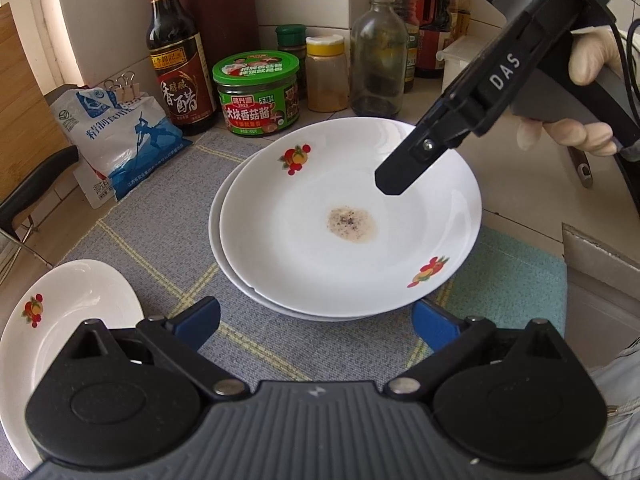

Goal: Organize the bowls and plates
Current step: 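Open the right tool and withdraw it from the stacked plates, then move the right tool to the white plate lying on the towel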

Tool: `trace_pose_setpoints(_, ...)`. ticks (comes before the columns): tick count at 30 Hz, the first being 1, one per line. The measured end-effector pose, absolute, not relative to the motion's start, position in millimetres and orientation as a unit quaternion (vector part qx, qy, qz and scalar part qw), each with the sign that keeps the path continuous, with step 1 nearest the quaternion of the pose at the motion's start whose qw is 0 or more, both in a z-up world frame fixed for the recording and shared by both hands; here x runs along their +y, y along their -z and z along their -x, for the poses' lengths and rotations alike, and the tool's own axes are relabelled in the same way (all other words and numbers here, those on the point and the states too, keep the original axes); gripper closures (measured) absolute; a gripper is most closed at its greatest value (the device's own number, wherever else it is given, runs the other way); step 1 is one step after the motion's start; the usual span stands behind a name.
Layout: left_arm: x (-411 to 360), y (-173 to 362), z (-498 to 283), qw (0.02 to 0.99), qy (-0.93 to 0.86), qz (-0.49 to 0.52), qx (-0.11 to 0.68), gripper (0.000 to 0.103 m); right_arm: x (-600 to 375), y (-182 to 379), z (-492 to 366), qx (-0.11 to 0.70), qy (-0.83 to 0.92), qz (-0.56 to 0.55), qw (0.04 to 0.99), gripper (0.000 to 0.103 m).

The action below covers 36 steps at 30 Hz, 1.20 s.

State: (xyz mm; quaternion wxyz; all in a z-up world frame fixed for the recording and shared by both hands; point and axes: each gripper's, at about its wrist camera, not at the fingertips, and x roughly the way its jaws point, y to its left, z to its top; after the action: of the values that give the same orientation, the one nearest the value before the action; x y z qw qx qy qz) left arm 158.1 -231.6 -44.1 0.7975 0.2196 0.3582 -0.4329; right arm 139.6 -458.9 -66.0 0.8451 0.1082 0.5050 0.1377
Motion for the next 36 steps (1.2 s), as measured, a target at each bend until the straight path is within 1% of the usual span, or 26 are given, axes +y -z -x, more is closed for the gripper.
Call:
trace_pose_setpoints(5,-229,40,-150,0.806,0.430,-0.208,0.351,0.002,-457,66,-134,0.500,-0.127,-0.097,0.851,0.000)
trace_pose_setpoints(8,-228,36,-146,0.810,0.427,-0.202,0.346,0.002,-453,61,-127,0.484,-0.127,-0.083,0.862,0.000)
trace_pose_setpoints(16,-212,28,-134,0.839,0.384,-0.156,0.351,0.001,-422,47,-104,0.400,-0.118,0.011,0.909,0.000)
trace_pose_setpoints(22,-184,25,-120,0.862,0.333,-0.111,0.367,0.001,-394,45,-98,0.364,-0.130,0.031,0.922,0.000)
trace_pose_setpoints(29,-144,35,-120,0.878,0.269,-0.111,0.380,0.001,-355,47,-99,0.365,-0.153,0.030,0.918,0.000)
trace_pose_setpoints(36,-106,51,-127,0.886,0.241,-0.104,0.382,0.001,-307,48,-90,0.373,-0.146,0.045,0.915,0.000)
